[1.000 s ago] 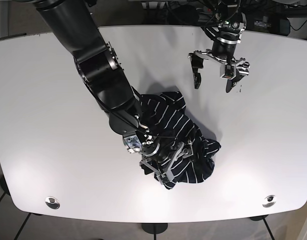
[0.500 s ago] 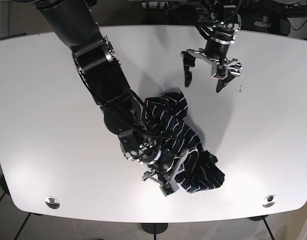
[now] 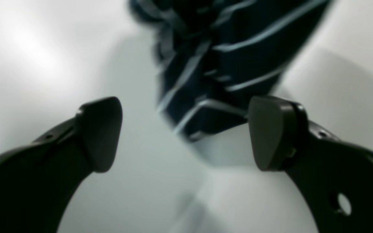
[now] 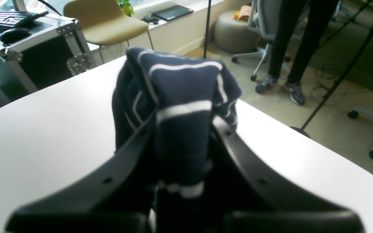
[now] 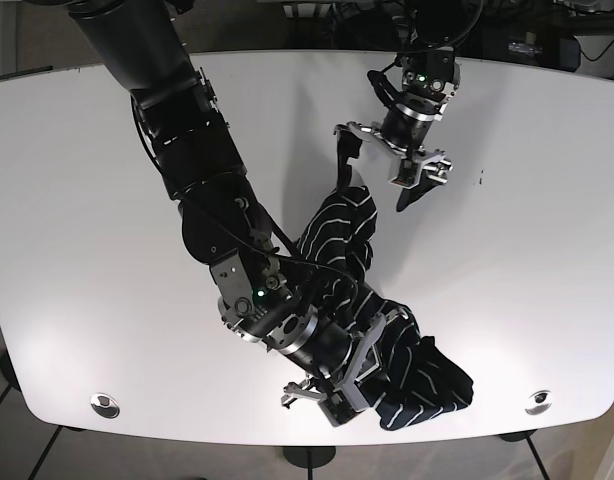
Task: Fold the T-shirt properly
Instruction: 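Lift the shirt with the right gripper and drag it across the table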
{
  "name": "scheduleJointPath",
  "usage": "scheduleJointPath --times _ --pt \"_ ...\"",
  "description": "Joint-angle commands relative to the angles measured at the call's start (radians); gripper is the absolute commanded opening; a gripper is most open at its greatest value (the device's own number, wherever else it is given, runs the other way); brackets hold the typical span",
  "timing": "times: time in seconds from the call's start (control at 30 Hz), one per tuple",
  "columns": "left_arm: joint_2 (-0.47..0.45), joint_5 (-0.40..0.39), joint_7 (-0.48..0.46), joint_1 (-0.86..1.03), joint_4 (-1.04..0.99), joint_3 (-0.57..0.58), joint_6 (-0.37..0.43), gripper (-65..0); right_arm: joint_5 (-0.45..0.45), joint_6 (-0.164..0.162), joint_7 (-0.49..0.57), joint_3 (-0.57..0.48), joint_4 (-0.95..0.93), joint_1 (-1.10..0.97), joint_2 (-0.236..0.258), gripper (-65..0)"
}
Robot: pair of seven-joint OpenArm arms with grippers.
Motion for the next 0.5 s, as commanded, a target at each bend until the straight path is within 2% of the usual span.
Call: scheduleJointPath --times 0.03,0.27,0.3,0.43,0.47,0.5 --pt "-0.015 0.015 -0.028 -0.034 -0.019 0.04 -0.003 -8.3 0.008 0.002 0.035 0.004 0.053 0.032 -0.007 -63.1" --pt "-0.014 0.025 -0.028 -0.161 -0.22 0.064 0.0 -8.8 0.006 0.004 0.033 0.024 0.165 0.013 -0.001 -63.1" --pt "-0.012 0.025 -0.028 -0.17 -0.241 0.064 0.0 -12.1 0.006 0.002 0.033 0.04 0.171 0.013 0.004 -63.1" --pt "-0.019 0.025 -0.028 -0.182 -0.257 0.058 0.0 -58.1 0.008 -0.001 0.033 0.123 0.174 0.018 0.013 -63.1" --pt "-0.019 0.023 -0.028 -0.184 -0.251 0.056 0.0 -65.0 0.008 0.001 0.033 0.163 0.174 0.019 0.013 -63.1" --pt "-0.02 0.022 -0.028 -0.184 -0.221 0.055 0.0 -64.3 0.008 -0.001 0.033 0.189 0.173 0.021 0.014 -63.1"
